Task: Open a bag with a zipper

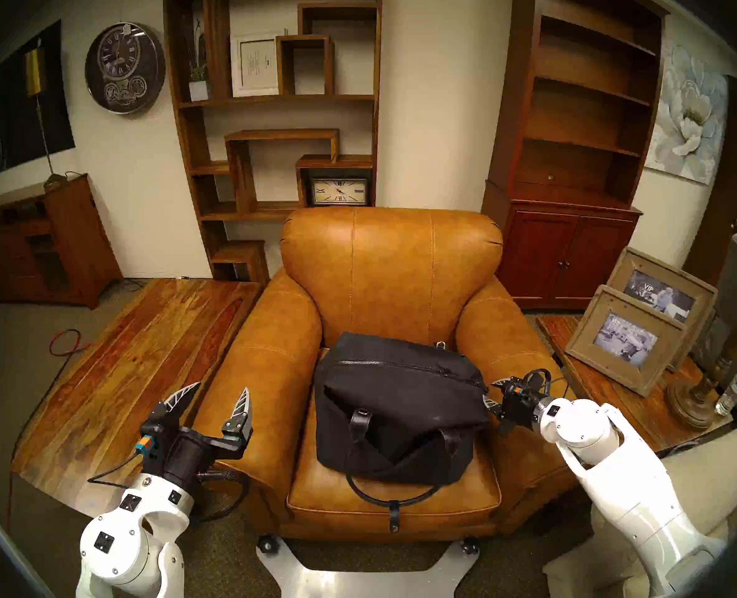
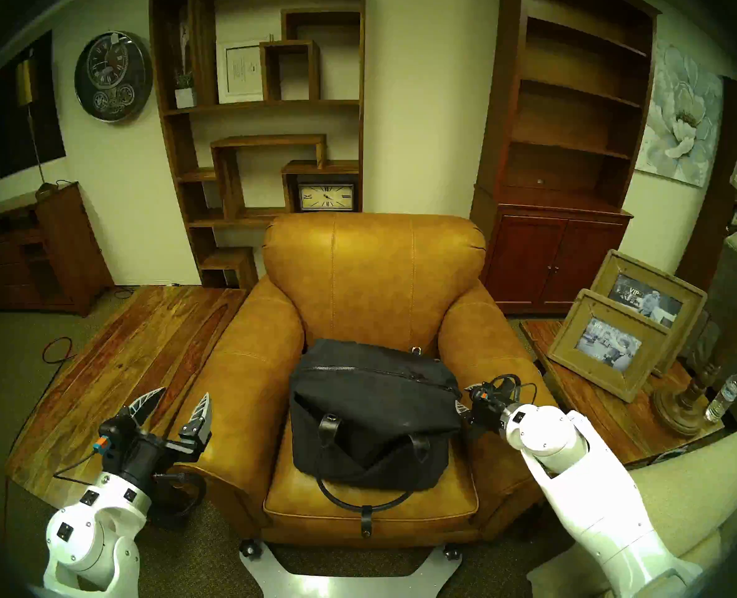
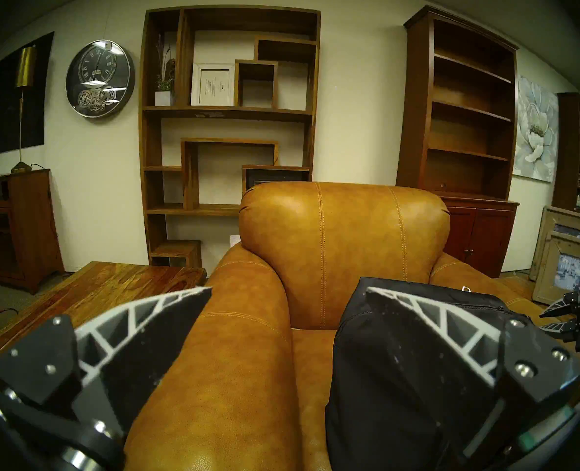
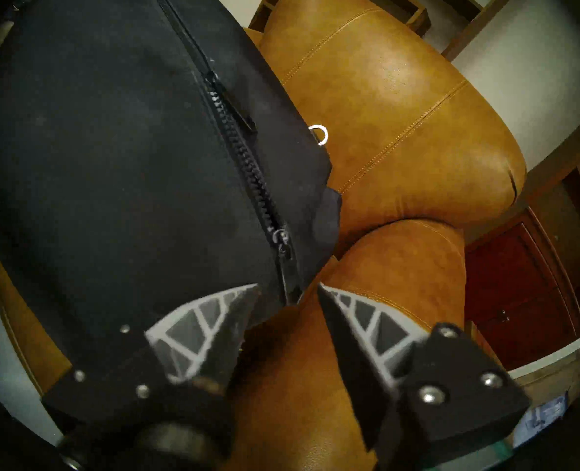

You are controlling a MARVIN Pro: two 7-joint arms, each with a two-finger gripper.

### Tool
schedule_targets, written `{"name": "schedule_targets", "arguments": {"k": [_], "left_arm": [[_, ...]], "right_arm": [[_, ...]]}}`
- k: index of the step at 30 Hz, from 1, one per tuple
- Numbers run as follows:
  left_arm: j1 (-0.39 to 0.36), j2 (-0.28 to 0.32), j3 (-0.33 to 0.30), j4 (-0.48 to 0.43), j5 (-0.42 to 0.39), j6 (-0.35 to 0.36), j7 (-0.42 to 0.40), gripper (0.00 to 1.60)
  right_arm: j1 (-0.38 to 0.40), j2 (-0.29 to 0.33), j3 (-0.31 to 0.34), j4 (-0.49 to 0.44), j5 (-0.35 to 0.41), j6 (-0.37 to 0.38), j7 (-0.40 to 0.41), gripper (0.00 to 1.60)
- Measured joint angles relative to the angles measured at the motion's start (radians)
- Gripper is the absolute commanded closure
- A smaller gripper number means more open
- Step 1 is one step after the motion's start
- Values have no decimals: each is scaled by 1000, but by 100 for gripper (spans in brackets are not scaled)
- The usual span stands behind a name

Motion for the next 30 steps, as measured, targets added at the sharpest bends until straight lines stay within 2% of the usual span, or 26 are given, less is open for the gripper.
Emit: {"name": "schedule_targets", "arguments": {"k": [2, 8, 14, 23, 24, 29, 30], "left_arm": [[0, 0, 0, 0, 0, 0, 0, 0], [0, 0, 0, 0, 0, 0, 0, 0], [0, 0, 0, 0, 0, 0, 0, 0], [0, 0, 0, 0, 0, 0, 0, 0], [0, 0, 0, 0, 0, 0, 0, 0], [0, 0, 0, 0, 0, 0, 0, 0], [0, 0, 0, 0, 0, 0, 0, 0]], "right_arm": [[10, 5, -6, -1, 0, 10, 21, 38], [36, 9, -27, 9, -2, 24, 50, 52], [79, 10, -47, 57, 9, 46, 110, 80], [167, 12, -72, 154, 27, 45, 210, 80], [174, 14, -76, 162, 27, 41, 217, 73], [201, 23, -86, 181, 25, 26, 251, 71], [204, 27, -83, 179, 26, 24, 258, 65]]}}
